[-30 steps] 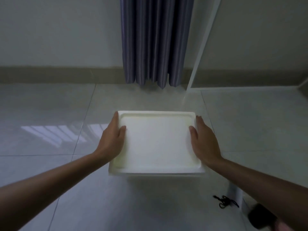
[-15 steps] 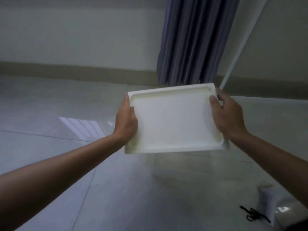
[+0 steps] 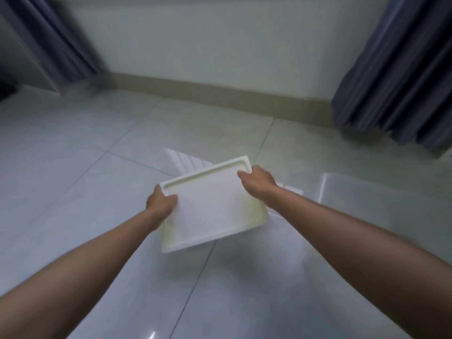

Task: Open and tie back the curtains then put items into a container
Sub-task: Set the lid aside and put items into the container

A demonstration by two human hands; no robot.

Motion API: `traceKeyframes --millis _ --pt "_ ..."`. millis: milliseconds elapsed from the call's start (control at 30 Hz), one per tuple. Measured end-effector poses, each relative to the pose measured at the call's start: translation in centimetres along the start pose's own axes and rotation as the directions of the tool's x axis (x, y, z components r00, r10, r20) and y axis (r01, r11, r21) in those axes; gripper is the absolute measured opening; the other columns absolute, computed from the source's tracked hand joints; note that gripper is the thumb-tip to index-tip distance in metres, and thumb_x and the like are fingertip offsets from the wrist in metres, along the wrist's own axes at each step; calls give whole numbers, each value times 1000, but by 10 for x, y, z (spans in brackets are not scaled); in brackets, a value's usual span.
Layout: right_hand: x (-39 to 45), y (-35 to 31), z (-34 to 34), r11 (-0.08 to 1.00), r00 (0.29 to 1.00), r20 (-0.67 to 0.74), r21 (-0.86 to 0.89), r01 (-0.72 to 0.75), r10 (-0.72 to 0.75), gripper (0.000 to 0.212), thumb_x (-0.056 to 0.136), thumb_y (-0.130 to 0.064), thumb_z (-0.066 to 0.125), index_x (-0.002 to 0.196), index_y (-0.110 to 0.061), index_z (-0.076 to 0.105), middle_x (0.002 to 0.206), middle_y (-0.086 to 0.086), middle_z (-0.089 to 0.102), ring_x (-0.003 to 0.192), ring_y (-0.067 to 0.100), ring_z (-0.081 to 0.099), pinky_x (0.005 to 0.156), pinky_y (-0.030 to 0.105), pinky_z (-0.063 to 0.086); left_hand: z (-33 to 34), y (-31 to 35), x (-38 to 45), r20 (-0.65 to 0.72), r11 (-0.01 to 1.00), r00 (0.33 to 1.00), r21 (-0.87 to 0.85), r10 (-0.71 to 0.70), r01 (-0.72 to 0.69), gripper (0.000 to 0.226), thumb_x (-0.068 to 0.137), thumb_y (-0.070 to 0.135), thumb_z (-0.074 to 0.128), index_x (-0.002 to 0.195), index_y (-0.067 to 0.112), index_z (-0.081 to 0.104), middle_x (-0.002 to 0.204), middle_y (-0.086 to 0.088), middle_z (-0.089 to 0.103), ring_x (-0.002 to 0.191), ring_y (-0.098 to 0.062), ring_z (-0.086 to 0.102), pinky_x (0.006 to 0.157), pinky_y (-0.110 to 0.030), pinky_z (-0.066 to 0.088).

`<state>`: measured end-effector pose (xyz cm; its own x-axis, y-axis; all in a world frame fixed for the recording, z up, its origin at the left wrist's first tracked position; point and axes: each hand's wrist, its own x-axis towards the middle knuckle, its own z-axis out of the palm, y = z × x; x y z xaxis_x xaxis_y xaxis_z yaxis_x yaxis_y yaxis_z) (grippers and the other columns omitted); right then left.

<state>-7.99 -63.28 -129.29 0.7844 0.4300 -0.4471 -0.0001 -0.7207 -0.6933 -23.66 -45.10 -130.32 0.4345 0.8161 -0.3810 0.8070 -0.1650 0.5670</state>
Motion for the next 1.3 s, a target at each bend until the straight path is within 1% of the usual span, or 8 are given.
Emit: traceKeyframes --millis 300,400,467,667,767,933,1167,1300 --pt "-6 34 39 960 963 197 -245 -136 186 17 89 -20 42 99 -7 47 116 12 52 96 27 52 75 28 39 21 -41 8 243 970 953 207 -180 130 86 95 30 50 149 15 -15 157 -17 11 139 -36 25 111 -44 32" --pt "-12 37 37 941 935 274 -309 -137 226 37 91 -19 41 122 2 40 128 17 43 111 28 48 82 29 37 24 -39 12 252 962 951 249 -180 116 88 94 30 51 148 13 -16 156 -18 11 139 -37 25 111 -46 32" --pt "-22 36 31 940 917 317 -309 -142 242 64 97 -19 38 148 6 10 153 23 21 139 34 30 104 32 34 28 -41 14 261 954 944 273 -200 126 91 93 30 54 148 9 -17 156 -20 11 139 -38 25 110 -47 32" --pt "-63 13 -8 989 929 370 -133 65 -12 79 95 -15 52 152 -1 0 156 18 25 140 31 31 109 29 32 34 -12 17 102 859 988 511 -112 45 81 94 24 53 145 -11 0 148 -32 21 136 -44 25 111 -44 28" --pt "-88 -9 -60 942 929 195 -62 330 -313 69 91 -14 59 150 -6 23 151 15 36 136 30 38 103 28 35 48 51 19 103 841 972 486 213 -236 71 86 37 58 139 1 29 136 -33 40 122 -50 41 101 -53 38" --pt "-126 42 -190 897 841 -313 -116 427 -442 57 78 -11 74 131 -7 54 133 10 59 121 22 54 88 14 38 120 195 -106 141 472 571 423 809 -774 58 91 30 57 141 9 35 134 -28 46 118 -48 46 102 -58 28" --pt "-251 258 -299 985 663 -729 114 -126 169 34 81 -16 69 115 -15 65 122 3 63 116 15 56 96 24 42 243 255 -345 416 56 30 -49 909 -997 49 92 30 52 138 18 41 139 -11 46 124 -33 45 104 -43 32" --pt "-318 367 -292 899 555 -724 222 -377 411 36 83 -16 67 119 -15 61 118 6 59 112 19 56 74 16 31 313 228 -432 574 80 -2 -118 819 -990 42 95 29 47 135 18 44 136 -10 44 122 -30 42 98 -40 34"
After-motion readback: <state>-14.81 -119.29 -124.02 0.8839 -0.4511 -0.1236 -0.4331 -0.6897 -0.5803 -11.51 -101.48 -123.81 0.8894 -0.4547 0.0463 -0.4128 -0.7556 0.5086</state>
